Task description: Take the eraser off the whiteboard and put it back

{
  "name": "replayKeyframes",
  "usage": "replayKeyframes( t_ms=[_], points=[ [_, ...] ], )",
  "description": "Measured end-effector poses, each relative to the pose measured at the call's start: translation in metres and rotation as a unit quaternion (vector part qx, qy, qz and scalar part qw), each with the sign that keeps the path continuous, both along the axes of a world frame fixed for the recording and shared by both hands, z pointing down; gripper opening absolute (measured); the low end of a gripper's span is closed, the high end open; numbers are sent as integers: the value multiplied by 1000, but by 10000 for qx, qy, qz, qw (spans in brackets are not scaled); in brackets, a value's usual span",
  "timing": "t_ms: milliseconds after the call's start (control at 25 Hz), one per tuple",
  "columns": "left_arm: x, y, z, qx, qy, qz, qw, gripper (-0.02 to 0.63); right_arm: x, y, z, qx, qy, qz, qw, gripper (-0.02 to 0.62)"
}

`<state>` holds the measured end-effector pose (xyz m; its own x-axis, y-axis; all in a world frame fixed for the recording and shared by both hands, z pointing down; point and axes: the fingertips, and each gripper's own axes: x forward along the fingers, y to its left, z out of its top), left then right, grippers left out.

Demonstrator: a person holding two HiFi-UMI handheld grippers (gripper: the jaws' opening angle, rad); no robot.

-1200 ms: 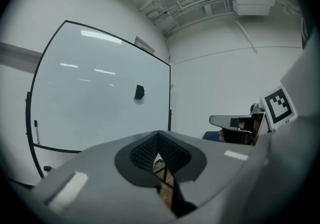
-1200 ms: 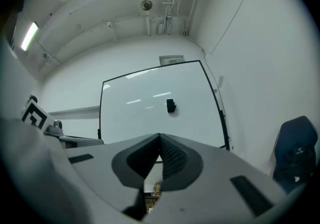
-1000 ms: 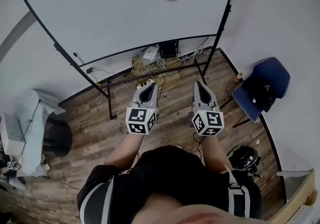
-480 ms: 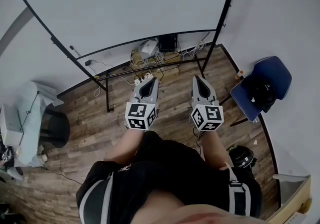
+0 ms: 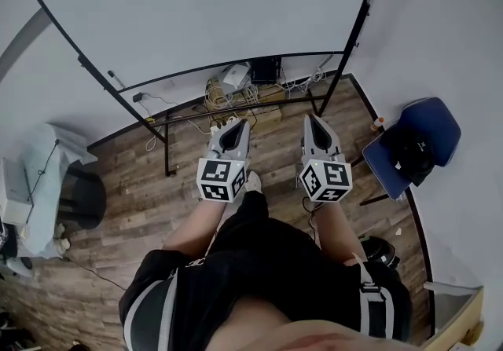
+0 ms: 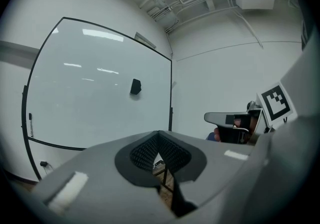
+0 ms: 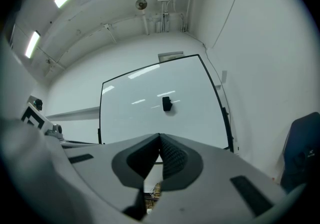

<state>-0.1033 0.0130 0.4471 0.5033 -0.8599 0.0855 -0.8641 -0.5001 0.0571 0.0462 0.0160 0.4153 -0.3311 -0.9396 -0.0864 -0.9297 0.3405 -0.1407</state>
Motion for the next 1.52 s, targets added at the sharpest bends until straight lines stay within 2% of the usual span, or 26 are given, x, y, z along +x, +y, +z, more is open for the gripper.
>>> replayKeyframes(
  t_ms=[520,680,1120,1360,1520],
  points=[
    [-8,-114,-8,133,138,-156,9997,11,-15,-116,-8,82,229,-205,9995,3],
    [-13,-151,-11,56,94,-172,9998,11,-24,-157,-10,26,217,-284,9994,3],
    [-21,-261,-45,344,119,-128,9993,11,-43,-270,-31,164,204,-366,9990,3],
    [-20,-296,-53,342,117,-194,9992,11,-52,-302,-53,391,126,-517,9978,3],
    [-15,-303,-57,368,195,-408,9983,9,-45,-315,-77,616,177,-590,9962,3]
  ],
)
